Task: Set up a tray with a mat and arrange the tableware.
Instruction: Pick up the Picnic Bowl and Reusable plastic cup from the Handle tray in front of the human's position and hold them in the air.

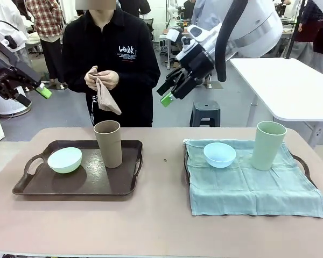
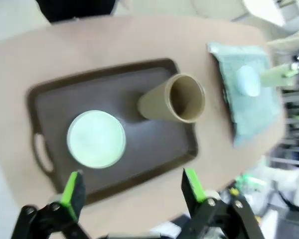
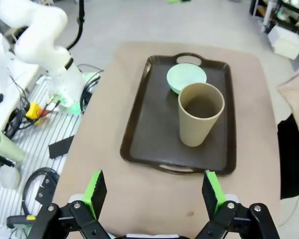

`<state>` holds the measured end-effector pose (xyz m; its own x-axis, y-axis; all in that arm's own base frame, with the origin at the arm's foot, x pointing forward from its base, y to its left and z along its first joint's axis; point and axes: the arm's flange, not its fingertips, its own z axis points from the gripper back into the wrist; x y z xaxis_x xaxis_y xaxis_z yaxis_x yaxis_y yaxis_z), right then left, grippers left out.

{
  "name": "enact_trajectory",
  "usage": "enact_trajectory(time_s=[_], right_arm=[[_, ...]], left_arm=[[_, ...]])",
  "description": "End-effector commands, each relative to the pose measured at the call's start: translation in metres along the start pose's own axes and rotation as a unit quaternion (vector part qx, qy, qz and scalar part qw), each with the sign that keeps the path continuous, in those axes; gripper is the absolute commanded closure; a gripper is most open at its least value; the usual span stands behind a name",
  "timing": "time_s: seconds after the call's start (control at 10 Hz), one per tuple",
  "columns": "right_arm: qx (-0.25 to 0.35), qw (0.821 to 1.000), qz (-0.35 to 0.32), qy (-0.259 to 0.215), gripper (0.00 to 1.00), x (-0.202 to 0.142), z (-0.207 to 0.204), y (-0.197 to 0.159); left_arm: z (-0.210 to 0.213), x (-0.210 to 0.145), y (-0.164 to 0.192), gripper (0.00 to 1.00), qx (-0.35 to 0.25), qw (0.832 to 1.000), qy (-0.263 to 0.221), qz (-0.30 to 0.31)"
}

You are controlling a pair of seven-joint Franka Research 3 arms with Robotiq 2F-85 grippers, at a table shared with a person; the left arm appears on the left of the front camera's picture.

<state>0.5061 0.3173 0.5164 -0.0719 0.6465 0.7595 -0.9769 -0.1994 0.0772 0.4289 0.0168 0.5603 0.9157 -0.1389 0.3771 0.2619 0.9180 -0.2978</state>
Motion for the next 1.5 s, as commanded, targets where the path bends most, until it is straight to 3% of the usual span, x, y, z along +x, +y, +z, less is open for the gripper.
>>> enact_trajectory(time_s=[0.0,0.3,0.6,0.7,0.8,1.2,1.3,1.4], right_arm=[[0.019,0.999,0.046,0.017,0.0,-0.011,-0.042,-0.02],[0.056,0.997,0.055,0.026,0.0,-0.03,-0.077,-0.035],[0.075,0.994,0.077,0.018,0.0,-0.038,-0.106,-0.041],[0.071,0.993,0.089,0.014,0.0,-0.037,-0.112,-0.04],[0.07,0.996,0.055,0.015,0.0,-0.039,-0.102,-0.036],[0.072,0.995,0.061,0.011,0.0,-0.039,-0.107,-0.039],[0.078,0.995,0.062,0.009,0.0,-0.047,-0.12,-0.046],[0.086,0.994,0.066,0.01,0.0,-0.052,-0.128,-0.047]], left_arm=[[-0.032,0.001,-0.002,0.0,0.138,0.99,-0.004,-0.003],[-0.06,0.004,0.023,0.0,0.105,0.986,0.103,0.078],[-0.093,-0.002,0.059,0.0,0.035,0.963,0.206,0.17],[-0.105,-0.004,0.066,0.0,0.028,0.96,0.212,0.178],[-0.101,-0.021,0.054,0.0,0.069,0.971,0.189,0.128],[-0.105,-0.015,0.059,0.0,0.054,0.968,0.202,0.139],[-0.11,-0.008,0.054,0.0,0.07,0.972,0.165,0.15],[-0.121,-0.003,0.05,0.0,0.09,0.97,0.16,0.16]])
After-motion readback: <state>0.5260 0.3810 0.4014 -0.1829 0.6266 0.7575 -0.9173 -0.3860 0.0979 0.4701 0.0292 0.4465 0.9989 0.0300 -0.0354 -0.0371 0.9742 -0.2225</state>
